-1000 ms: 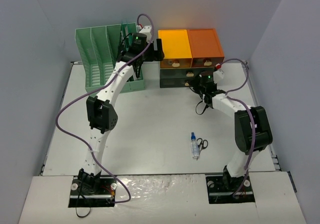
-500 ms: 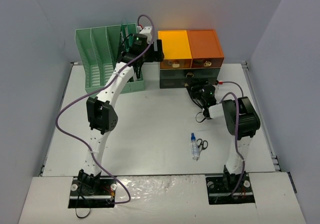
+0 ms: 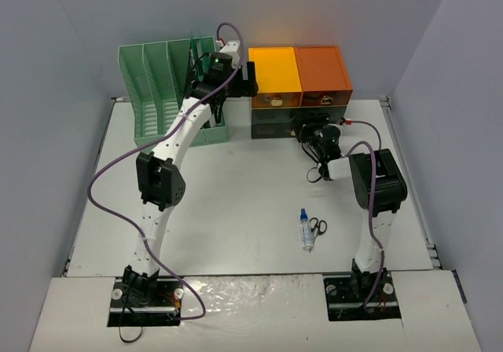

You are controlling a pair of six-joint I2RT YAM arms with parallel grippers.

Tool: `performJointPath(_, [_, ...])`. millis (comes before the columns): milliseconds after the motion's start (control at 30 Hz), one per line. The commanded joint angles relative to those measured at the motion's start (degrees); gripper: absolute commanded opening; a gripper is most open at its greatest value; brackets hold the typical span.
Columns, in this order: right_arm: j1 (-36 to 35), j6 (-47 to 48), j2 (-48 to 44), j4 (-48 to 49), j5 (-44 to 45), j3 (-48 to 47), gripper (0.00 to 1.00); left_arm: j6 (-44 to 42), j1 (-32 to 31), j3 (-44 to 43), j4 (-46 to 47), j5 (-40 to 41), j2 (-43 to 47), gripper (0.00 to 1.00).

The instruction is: Organize the desk

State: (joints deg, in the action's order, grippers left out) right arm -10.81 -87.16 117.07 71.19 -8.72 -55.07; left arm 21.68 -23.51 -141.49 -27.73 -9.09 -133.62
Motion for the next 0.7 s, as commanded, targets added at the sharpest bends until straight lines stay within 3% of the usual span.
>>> performJointPath(0, [1.16,-1.39,0.12,12.24,0.64,-4.09,0.49,-3.99,0.46,1.70,-10.06,1.33,3.28,0.82])
performJointPath(267, [2.07,-2.02,2.42,10.19,0.56,-6.51,0.47,-4.03,0.83,1.76,-9.89,1.44,3.28,0.82])
performJointPath(400, [2.38,-2.16,2.67,10.02,0.84,-5.59,0.38,-4.19,0.83,1.99,-9.97,1.54,3.27,0.82])
performJointPath(533, [2.62,-1.89,0.79,9.04,1.03,-2.92,0.06,-4.45,0.83,1.87,-10.06,2.00,3.23,0.82])
performJointPath(667, [2.99,-1.22,-2.21,7.94,0.81,0.51,0.00,-4.65,0.92,1.98,-10.24,2.11,3.31,0.82])
